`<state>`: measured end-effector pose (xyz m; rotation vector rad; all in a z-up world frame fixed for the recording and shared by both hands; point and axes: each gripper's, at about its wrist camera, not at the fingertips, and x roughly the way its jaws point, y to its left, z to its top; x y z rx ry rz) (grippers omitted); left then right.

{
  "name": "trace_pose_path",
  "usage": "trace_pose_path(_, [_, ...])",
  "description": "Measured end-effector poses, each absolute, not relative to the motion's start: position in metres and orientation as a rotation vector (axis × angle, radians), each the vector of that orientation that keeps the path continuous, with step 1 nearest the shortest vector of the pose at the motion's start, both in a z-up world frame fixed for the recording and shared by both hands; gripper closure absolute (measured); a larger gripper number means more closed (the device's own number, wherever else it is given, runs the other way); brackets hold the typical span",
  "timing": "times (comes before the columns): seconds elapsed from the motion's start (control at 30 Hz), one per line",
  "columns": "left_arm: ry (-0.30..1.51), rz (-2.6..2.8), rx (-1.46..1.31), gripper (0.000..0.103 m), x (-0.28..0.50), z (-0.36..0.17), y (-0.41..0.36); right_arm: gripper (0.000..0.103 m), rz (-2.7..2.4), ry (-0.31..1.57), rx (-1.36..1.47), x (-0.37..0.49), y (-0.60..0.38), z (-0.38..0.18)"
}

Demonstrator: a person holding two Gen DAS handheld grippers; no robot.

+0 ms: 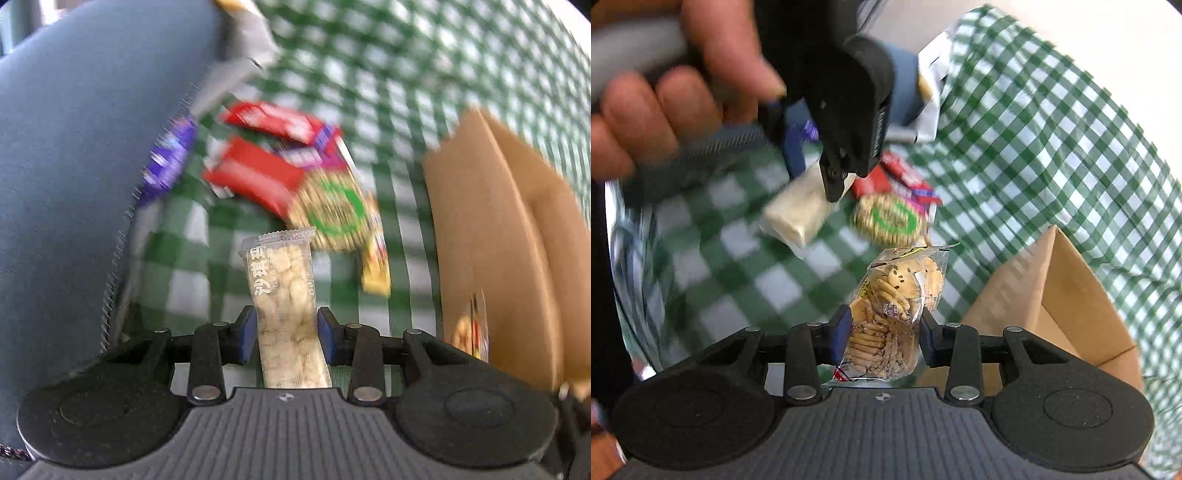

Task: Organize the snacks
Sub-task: 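Reach both tools to the snack pile and grasp cracker packs, then lift the white cracker pack with left tool while right tool lifts the cookie bag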

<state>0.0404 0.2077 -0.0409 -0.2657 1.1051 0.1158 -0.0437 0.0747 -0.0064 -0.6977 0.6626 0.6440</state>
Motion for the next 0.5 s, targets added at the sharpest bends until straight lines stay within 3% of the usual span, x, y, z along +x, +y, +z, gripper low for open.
trace_pose_path(0.2, [1.17, 0.15, -0.256, 0.063, 0.038, -0.059, 0.207, 0.061, 0.67, 0.765, -0.759, -0.045, 0.083, -0.027])
trace_pose_path(0.33, [1.178, 0.159, -0.311, 0.064, 0.038, -0.062, 0.216, 0.039, 0.711, 0.802, -0.562, -0.033, 0.084, -0.027])
trace_pose_path(0.5, [1.182, 0.161, -0.309, 0.062, 0.038, -0.059, 0.216, 0.034, 0.712, 0.863, -0.344, -0.016, 0.075, -0.023])
